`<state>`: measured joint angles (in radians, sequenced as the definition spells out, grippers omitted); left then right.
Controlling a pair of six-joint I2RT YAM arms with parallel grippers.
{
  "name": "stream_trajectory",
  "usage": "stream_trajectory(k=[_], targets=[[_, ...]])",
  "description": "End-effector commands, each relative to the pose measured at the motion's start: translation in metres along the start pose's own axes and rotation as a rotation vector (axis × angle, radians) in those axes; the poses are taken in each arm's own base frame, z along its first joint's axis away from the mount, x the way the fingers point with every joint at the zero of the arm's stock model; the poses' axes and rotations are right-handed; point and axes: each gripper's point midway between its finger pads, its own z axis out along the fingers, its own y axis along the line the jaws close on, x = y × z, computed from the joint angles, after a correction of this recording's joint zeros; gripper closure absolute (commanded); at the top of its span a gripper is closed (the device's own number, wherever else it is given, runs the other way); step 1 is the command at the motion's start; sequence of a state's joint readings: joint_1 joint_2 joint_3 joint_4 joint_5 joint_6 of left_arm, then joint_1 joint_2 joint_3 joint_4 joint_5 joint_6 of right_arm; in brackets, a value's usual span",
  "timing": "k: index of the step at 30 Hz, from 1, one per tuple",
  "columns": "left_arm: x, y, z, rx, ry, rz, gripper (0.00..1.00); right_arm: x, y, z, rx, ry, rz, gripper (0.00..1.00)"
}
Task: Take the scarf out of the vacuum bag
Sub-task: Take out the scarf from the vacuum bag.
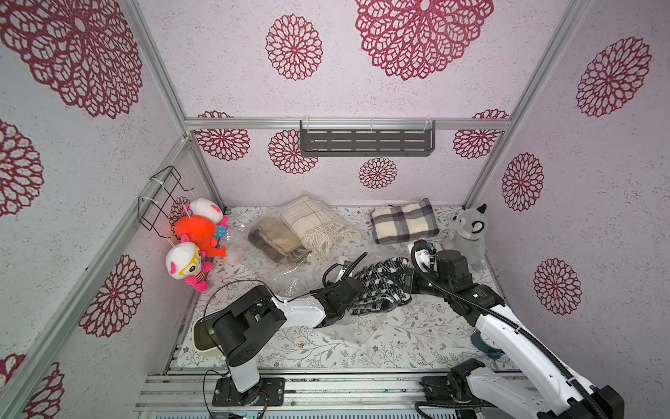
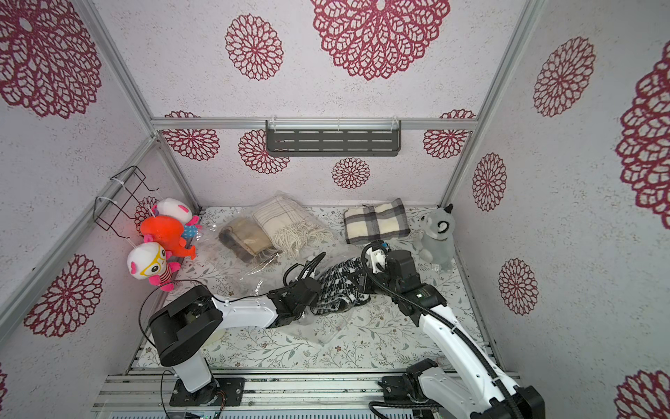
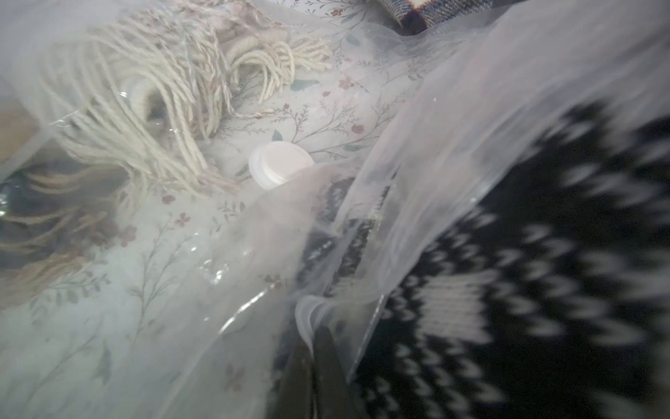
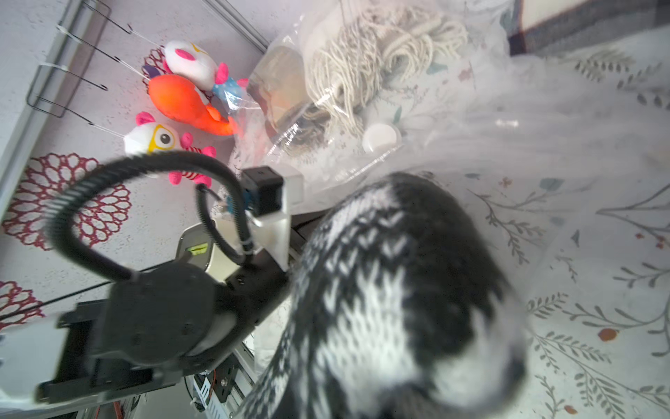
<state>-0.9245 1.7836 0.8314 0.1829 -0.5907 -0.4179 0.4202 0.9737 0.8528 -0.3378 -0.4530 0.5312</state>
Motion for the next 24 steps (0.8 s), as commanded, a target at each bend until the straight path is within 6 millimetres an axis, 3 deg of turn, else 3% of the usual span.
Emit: stream_trajectory(k=[1, 9, 14, 18, 24], targets=[[0.025, 0.006, 0.011, -0.014, 0.072, 0.047, 1.0, -0.051, 0.049, -0.038, -0.079, -0.152, -0.127, 1.0], [0.03, 0.001, 0.009, 0.023, 0.06, 0.032, 1.0, -0.081, 0.081, -0.043, -0.159, -0.172, -0.149, 1.0], [0.042, -0.004, 0.011, 0.032, 0.075, 0.044, 1.0, -0.111, 0.093, -0.048, -0.136, -0.227, -0.169, 1.0], [0.051, -0.015, 0.013, 0.046, 0.085, 0.068, 1.0, -0.138, 0.124, -0.038, -0.26, -0.224, -0.208, 1.0], [0.058, -0.022, 0.013, 0.081, 0.093, 0.084, 1.0, -0.179, 0.157, -0.049, -0.309, -0.284, -0.258, 1.0]])
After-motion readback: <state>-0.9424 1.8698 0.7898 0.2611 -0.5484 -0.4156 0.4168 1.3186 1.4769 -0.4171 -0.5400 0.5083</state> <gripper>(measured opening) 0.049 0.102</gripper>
